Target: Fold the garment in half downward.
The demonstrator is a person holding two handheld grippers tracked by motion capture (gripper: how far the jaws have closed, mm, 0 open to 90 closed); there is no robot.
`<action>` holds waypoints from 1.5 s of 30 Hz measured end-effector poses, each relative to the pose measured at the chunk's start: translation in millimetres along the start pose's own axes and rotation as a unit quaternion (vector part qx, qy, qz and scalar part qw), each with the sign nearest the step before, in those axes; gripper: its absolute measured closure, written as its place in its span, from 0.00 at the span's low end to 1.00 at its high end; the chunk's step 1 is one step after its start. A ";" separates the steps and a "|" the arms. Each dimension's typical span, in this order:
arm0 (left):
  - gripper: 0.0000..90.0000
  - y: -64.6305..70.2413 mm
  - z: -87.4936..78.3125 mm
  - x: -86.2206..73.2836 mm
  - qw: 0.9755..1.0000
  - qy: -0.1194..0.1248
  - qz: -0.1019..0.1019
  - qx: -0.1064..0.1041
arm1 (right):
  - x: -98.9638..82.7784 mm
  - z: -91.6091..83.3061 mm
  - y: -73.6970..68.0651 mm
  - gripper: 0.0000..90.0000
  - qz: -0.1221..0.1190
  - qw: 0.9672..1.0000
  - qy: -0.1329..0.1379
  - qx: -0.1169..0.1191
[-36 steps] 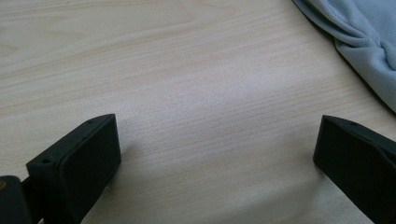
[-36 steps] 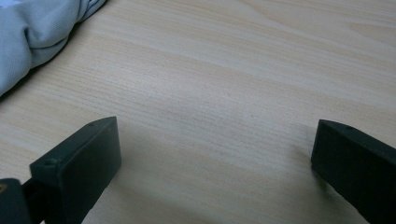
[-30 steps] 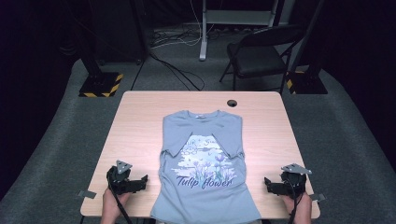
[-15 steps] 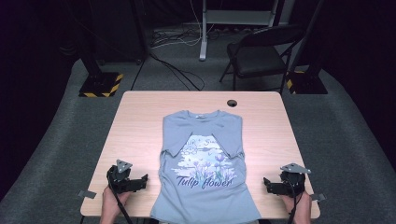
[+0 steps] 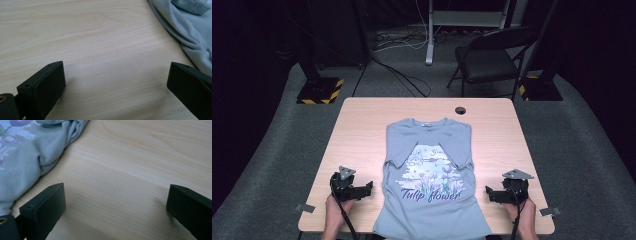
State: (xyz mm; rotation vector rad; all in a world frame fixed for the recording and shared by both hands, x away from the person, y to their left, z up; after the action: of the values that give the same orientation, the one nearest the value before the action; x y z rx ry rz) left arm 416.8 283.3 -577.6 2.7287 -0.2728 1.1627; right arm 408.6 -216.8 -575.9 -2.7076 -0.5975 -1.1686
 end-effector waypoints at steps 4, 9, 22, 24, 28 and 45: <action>0.02 4.9 7.0 7.5 1.000 0.000 0.007 -0.005 | 7.8 6.1 -4.2 0.02 0.003 1.000 0.000 0.008; 0.02 12.1 11.9 19.1 1.000 0.010 0.009 -0.015 | 19.6 14.3 -6.0 0.02 0.005 1.000 0.002 0.012; 0.02 36.2 35.0 41.7 0.999 0.008 0.034 -0.027 | 49.4 41.0 -11.1 0.03 0.017 1.000 0.011 0.022; 0.02 37.7 38.4 41.8 0.999 -0.001 0.040 -0.023 | 54.5 44.2 -10.5 0.04 0.017 1.000 0.015 0.019; 0.02 38.8 42.2 45.2 0.999 -0.007 0.040 -0.017 | 65.0 51.7 -9.9 0.04 0.020 0.999 0.023 0.023; 0.02 44.0 52.1 44.9 0.998 -0.018 0.048 -0.033 | 56.7 57.6 -12.6 0.04 -0.015 1.000 -0.007 0.002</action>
State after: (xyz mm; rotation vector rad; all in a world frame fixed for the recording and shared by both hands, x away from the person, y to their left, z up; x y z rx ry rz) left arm 473.5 224.5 -577.3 2.7092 -0.4444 1.1074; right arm 477.3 -172.3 -575.2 -2.7155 -0.6435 -1.1552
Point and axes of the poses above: each handheld gripper's, and its own axes: z roughly forward along the jaws, x roughly out of its top, y roughly to its right, the point moved 7 cm from there along z, roughly forward along the jaws, and after that the axes turned 4 degrees about -z, right-handed, at the moved point
